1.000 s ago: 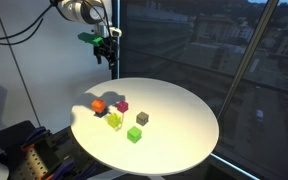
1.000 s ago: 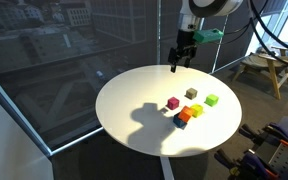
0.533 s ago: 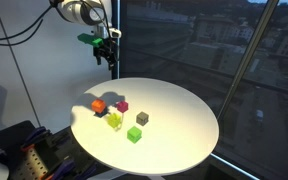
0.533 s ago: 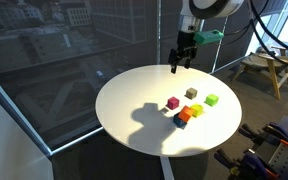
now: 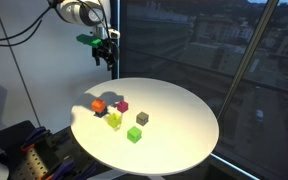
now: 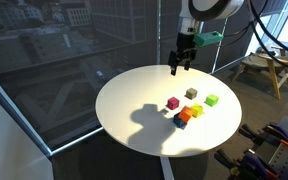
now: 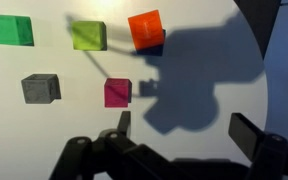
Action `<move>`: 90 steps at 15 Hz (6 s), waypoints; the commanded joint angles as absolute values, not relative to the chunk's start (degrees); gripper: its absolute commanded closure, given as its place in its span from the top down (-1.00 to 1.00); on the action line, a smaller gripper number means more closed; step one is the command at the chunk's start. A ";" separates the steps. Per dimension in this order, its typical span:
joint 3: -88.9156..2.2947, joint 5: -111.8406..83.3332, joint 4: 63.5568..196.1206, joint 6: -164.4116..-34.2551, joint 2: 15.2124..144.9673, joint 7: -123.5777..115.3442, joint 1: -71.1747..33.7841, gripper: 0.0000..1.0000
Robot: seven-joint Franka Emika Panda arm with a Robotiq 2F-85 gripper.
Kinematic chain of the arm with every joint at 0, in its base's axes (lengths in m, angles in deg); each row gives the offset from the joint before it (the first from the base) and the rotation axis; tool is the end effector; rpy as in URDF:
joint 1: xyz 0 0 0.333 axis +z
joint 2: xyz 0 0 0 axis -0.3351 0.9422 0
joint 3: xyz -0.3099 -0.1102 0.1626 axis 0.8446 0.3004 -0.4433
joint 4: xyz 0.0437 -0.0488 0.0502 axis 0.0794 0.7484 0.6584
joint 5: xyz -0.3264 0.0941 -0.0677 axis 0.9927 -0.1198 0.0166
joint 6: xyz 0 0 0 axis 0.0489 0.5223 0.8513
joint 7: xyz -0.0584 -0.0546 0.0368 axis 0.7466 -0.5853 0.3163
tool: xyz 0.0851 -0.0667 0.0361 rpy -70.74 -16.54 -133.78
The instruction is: Put the orange block on the table.
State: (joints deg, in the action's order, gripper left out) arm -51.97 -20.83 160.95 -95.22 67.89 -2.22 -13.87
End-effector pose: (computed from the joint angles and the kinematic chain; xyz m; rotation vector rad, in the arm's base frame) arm 0.5100 0.0948 0.4423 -3.0791 -0.0426 -0.0589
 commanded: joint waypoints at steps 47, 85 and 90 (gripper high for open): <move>-52.15 -17.34 174.06 -114.95 79.01 -3.67 -13.96 1.00; -51.55 -16.41 174.59 -121.07 83.76 -5.44 -14.07 -0.41; -51.38 -15.92 174.55 -117.36 82.22 -4.82 -13.51 -0.43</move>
State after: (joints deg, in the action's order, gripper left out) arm -51.87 -16.60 174.36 -120.37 83.68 -4.75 -14.17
